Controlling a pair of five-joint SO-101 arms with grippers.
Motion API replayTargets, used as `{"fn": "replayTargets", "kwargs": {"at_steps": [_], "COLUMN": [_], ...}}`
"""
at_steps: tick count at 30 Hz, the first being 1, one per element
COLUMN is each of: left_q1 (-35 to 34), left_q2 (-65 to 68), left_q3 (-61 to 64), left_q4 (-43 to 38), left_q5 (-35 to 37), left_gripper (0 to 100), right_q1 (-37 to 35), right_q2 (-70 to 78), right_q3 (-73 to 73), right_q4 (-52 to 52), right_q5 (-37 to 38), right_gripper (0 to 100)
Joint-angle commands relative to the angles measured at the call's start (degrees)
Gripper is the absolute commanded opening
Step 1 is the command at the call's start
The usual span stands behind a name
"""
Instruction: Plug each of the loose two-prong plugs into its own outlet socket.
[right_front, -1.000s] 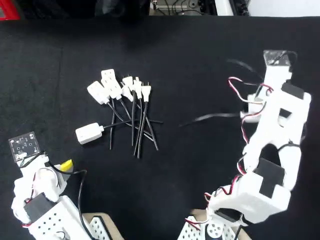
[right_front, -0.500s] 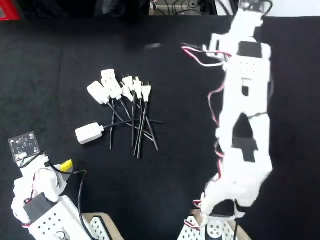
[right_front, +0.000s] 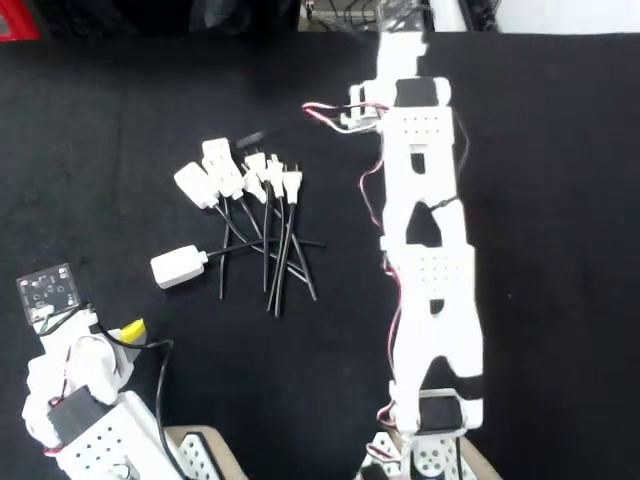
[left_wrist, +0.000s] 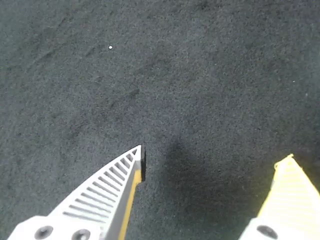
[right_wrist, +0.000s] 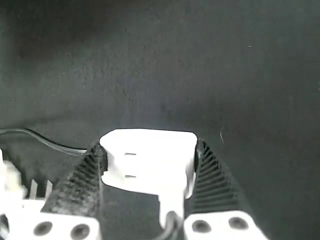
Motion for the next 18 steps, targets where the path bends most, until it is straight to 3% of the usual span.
{"fn": "replayTargets", "kwargs": {"at_steps": [1,6,10,18], "left_q1": [1.3,1.2,1.2,1.2], "left_q2": [-0.3,-0.3,-0.3,-0.3], "left_q3": [-0.2,-0.2,-0.1,-0.1], "left_q4": [-2.3,-2.8,-2.9,-2.9], "left_q5": [-0.3,-0.2,-0.3,-0.1], "left_gripper": [40,40,40,40], "right_q1": [-1.6,-1.4,-1.2,-3.0], "right_q2": [3.4,7.6,7.8,5.1], "right_q3": [-8.2,-16.6,-24.0,-21.7], "right_q4": [2.0,4.6,12.6,13.8], "right_q5": [5.5,5.5,5.7,6.7], "right_gripper": [13.0,14.5,16.9,22.7]}}
